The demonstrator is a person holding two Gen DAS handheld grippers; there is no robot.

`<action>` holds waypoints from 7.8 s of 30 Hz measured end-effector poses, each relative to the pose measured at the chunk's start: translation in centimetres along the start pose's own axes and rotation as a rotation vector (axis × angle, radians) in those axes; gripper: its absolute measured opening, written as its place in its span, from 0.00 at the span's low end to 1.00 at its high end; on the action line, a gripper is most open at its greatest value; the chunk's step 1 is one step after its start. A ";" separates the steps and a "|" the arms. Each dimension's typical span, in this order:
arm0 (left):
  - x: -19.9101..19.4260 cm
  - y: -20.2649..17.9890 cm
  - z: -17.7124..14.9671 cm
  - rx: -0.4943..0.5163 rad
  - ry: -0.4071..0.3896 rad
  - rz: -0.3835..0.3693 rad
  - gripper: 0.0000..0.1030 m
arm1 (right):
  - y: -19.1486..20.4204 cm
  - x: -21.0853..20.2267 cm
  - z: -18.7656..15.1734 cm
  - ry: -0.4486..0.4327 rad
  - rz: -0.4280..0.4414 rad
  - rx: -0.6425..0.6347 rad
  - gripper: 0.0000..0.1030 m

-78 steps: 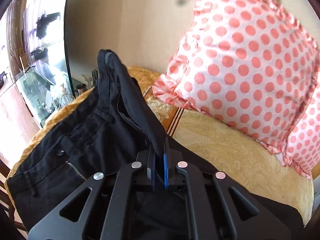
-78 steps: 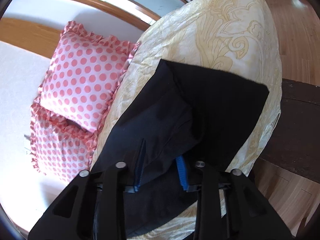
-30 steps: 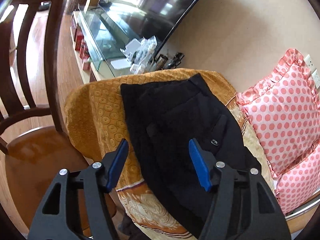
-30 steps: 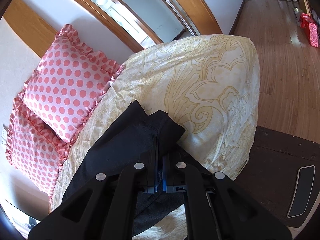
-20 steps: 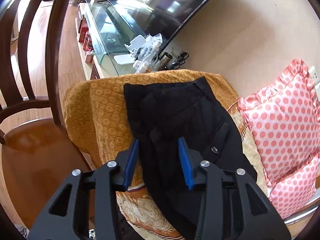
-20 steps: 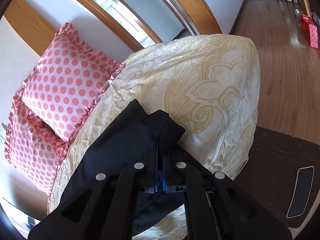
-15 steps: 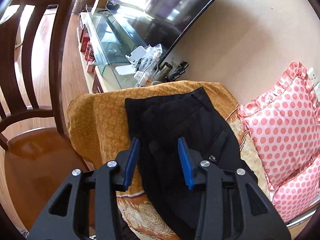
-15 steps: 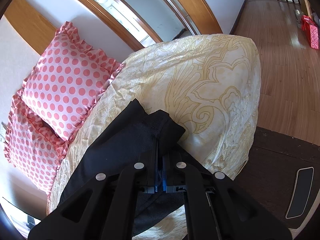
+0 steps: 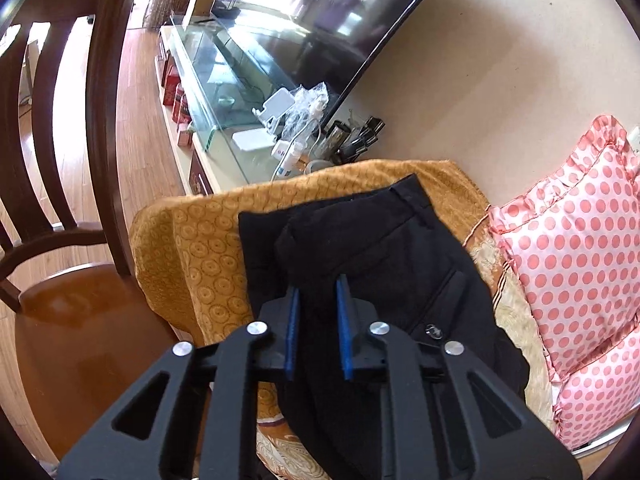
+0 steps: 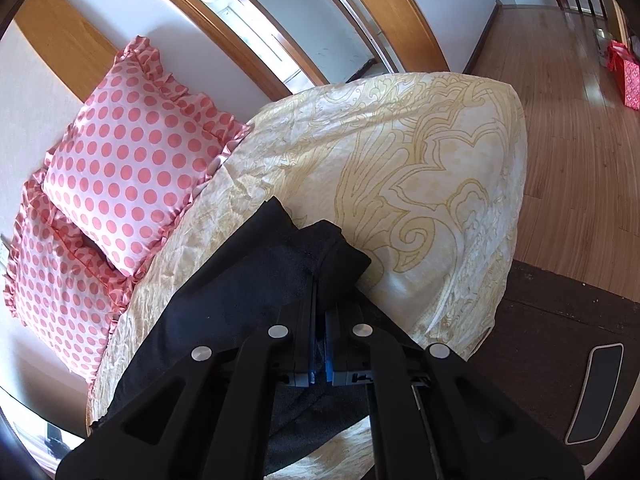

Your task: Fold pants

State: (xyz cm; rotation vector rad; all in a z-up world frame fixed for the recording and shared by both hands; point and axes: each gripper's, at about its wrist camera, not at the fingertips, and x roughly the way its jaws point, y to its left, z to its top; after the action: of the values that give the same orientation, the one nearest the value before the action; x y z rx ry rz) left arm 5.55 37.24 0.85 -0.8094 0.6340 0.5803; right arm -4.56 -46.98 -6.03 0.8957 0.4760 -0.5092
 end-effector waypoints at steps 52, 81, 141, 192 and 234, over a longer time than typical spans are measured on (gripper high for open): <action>-0.3 -15.9 -17.4 0.723 0.206 -0.385 0.76 | -2.1 -3.7 -2.5 0.019 0.059 0.071 0.35; -0.9 -16.4 -17.6 0.660 0.212 -0.425 0.88 | 28.7 -2.5 -17.5 0.254 0.770 -0.690 0.08; -3.5 -3.0 -3.8 0.197 0.093 -0.328 0.87 | 37.2 0.3 -34.9 0.540 0.733 -1.159 0.32; -2.2 -6.4 0.6 0.223 0.029 -0.264 0.11 | 32.1 -2.0 -27.4 0.404 0.735 -1.003 0.51; -12.3 -31.4 -37.6 1.211 0.332 -0.824 0.11 | 14.5 -1.5 -10.6 0.085 0.256 -0.609 0.55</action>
State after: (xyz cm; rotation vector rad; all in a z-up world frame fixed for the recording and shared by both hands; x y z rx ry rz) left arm 7.92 -13.07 4.34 0.0526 0.7337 -0.6951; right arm 1.06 -30.28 -2.06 0.3818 0.5442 -0.0746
